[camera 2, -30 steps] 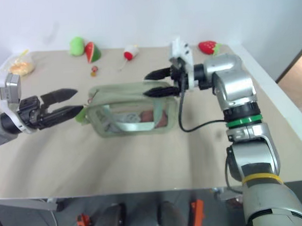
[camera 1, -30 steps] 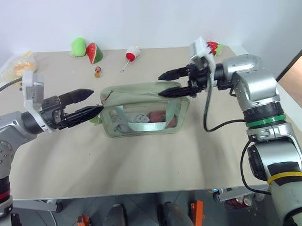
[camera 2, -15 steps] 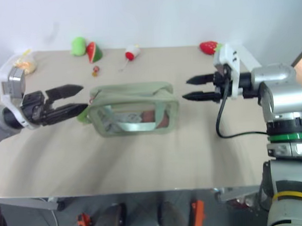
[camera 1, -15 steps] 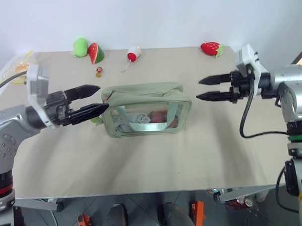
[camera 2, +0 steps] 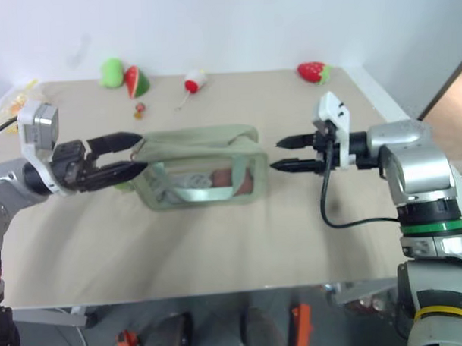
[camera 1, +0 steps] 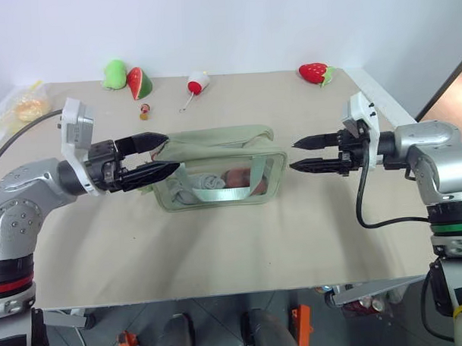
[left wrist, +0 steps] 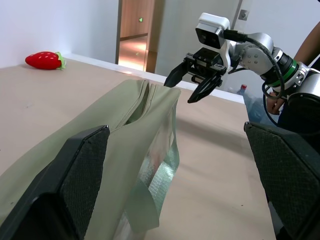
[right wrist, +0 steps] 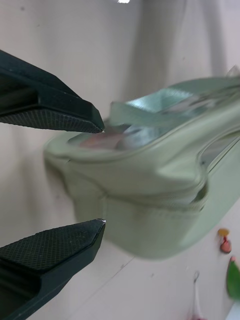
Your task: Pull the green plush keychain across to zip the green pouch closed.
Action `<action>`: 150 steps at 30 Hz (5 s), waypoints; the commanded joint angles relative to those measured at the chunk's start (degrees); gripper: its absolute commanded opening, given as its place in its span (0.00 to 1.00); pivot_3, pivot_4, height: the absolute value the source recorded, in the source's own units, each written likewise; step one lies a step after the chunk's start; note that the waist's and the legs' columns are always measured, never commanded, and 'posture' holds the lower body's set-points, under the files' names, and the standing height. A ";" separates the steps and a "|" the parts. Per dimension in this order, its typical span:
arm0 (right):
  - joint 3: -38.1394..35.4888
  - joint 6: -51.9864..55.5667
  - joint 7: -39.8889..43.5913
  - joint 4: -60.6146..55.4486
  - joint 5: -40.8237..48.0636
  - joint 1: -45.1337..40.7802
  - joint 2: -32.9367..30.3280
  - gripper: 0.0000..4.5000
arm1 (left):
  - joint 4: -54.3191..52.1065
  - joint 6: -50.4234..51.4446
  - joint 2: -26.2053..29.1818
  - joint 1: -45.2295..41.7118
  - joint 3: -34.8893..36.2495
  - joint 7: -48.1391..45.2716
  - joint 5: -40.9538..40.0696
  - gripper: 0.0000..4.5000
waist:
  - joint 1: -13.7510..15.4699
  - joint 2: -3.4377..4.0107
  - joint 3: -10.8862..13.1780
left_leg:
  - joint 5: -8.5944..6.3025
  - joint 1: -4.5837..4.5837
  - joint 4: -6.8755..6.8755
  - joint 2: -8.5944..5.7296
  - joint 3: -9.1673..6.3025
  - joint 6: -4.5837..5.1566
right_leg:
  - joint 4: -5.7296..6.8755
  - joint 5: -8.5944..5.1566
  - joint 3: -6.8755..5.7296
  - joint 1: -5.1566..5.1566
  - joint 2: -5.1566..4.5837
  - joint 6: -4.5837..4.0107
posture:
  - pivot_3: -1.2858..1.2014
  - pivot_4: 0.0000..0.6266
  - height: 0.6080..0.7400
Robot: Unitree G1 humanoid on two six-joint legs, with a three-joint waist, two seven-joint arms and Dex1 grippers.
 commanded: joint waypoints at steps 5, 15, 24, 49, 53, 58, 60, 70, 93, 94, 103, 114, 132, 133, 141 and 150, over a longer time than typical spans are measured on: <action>1.76 -0.35 0.25 -0.49 0.20 -3.24 2.76 0.62 | -0.89 -0.89 -0.80 0.38 1.54 1.15 0.08 1.00 | 0.01 0.00 0.00 | 0.00 0.00 0.00 0.00 0.00 0.00 | 0.00 0.00 0.01 -0.01 0.01 0.00 | 0.52 0.24 1.00; 1.41 -2.11 0.46 2.43 -0.01 -4.47 4.32 0.01 | -1.73 -1.13 -0.91 1.68 4.02 3.69 -1.30 1.00 | 0.07 -0.01 0.01 | 0.00 0.00 -0.01 0.00 0.01 0.00 | 0.00 0.00 0.02 -0.01 0.00 0.01 | 0.52 0.24 1.00; 1.68 -2.32 -0.02 2.73 -0.68 -3.70 4.57 0.01 | 6.33 -1.66 1.23 9.53 9.66 5.93 2.91 1.00 | -0.30 -0.01 0.01 | -0.01 0.05 -0.04 0.00 0.07 0.01 | 0.00 0.01 0.08 -0.02 0.00 0.01 | 0.52 0.24 1.00; 1.26 -3.25 -1.64 1.88 -1.54 -2.04 4.93 0.01 | 10.31 -4.73 0.81 12.17 5.02 2.67 9.55 1.00 | -0.29 -0.27 0.02 | -0.01 0.04 -0.05 0.05 0.14 0.01 | 0.00 0.01 0.08 -0.06 -0.01 -0.05 | 0.52 0.24 1.00; 0.98 -3.08 -1.93 1.53 -1.48 -1.82 4.79 0.00 | 10.97 -5.41 -0.18 10.99 4.18 2.72 10.57 0.77 | -0.34 -0.28 0.02 | -0.01 0.04 -0.04 0.05 0.13 0.01 | 0.00 0.03 0.08 -0.05 0.00 -0.03 | 0.52 0.24 1.00; 0.84 -2.98 -2.36 1.05 -1.26 -1.51 4.66 0.00 | 9.74 -4.76 -0.75 10.08 2.62 1.02 10.20 0.35 | -0.33 -0.28 0.02 | -0.01 0.04 -0.04 0.06 0.13 0.01 | 0.00 0.03 0.07 -0.06 0.00 -0.04 | 0.52 0.24 1.00; 0.84 -3.03 -2.52 0.95 -1.21 -1.37 4.68 0.00 | 9.70 -4.53 -1.06 9.41 2.24 0.57 9.85 0.19 | -0.35 -0.28 0.02 | -0.01 0.04 -0.04 0.06 0.15 0.01 | 0.00 0.04 0.08 -0.05 0.00 -0.04 | 0.52 0.24 1.00; 0.91 -2.83 -3.29 -0.15 -0.94 -0.28 4.65 0.00 | 10.10 -4.48 -1.77 6.79 2.15 2.99 11.53 0.00 | -0.34 -0.28 0.02 | -0.01 0.04 -0.04 0.06 0.14 0.01 | 0.00 0.04 0.09 -0.05 0.01 -0.02 | 0.52 0.24 1.00; 0.41 -2.24 -4.61 -1.62 -0.67 0.54 4.33 0.00 | 11.90 -11.33 -8.86 -19.22 -12.04 -1.57 18.08 0.00 | -0.29 -0.32 0.02 | -0.01 0.03 0.04 0.01 0.14 0.01 | -0.01 0.11 0.16 0.01 0.03 0.10 | 0.52 0.24 1.00; 0.35 -2.15 -4.72 -1.76 -0.60 0.64 4.26 0.00 | 12.35 -11.70 -9.21 -19.62 -12.62 -2.02 18.67 0.00 | -0.34 -0.32 0.02 | -0.01 0.04 0.04 0.01 0.15 0.01 | -0.01 0.11 0.18 0.01 0.03 0.10 | 0.52 0.24 1.00; 0.21 -1.83 -5.42 -2.27 -0.38 0.91 4.04 0.00 | 13.65 -9.56 -8.74 -19.62 -12.95 -4.35 19.51 0.28 | -0.40 -0.32 0.02 | -0.01 0.02 0.04 0.02 0.14 0.01 | -0.01 0.10 0.19 0.00 0.05 0.11 | 0.52 0.24 1.00; 0.92 -2.29 -5.25 -1.26 -0.45 0.07 4.63 0.00 | 11.96 -9.62 -4.88 -16.77 -9.44 -5.27 18.78 0.82 | -0.41 -0.32 0.03 | -0.01 0.03 0.02 0.03 0.13 0.01 | -0.01 0.10 0.18 0.00 0.06 0.10 | 0.52 0.24 1.00; 1.13 -2.06 -5.13 -1.97 -0.22 0.79 4.90 0.00 | 10.95 -6.30 1.08 -11.78 -0.69 -5.11 13.97 0.82 | -0.57 -0.31 0.02 | -0.01 0.06 0.01 0.04 0.14 0.01 | -0.01 0.10 0.19 -0.01 0.07 0.09 | 0.52 0.24 1.00; 1.11 -2.05 -5.15 -2.02 -0.22 0.86 4.87 0.00 | 10.97 -6.53 1.81 -10.76 -1.10 -5.55 14.38 0.82 | -0.54 -0.31 0.02 | -0.01 0.07 -0.01 0.05 0.13 0.01 | 0.00 0.09 0.18 -0.01 0.07 0.08 | 0.52 0.24 1.00; 0.97 -2.01 -5.28 -2.37 -0.16 1.31 4.66 0.00 | 14.48 -10.19 5.33 -3.33 -2.91 -8.87 19.59 0.82 | -0.48 -0.32 0.02 | -0.01 0.07 -0.01 0.06 0.15 0.01 | -0.01 0.05 0.16 -0.02 0.06 -0.01 | 0.52 0.24 1.00; 0.75 -1.89 -5.42 -2.91 0.01 1.81 4.46 0.00 | 15.68 -10.53 4.17 -1.80 -3.43 -9.03 20.90 0.82 | -0.47 -0.32 0.02 | -0.01 0.07 -0.03 0.06 0.16 0.01 | -0.01 0.06 0.17 -0.02 0.06 0.01 | 0.52 0.24 1.00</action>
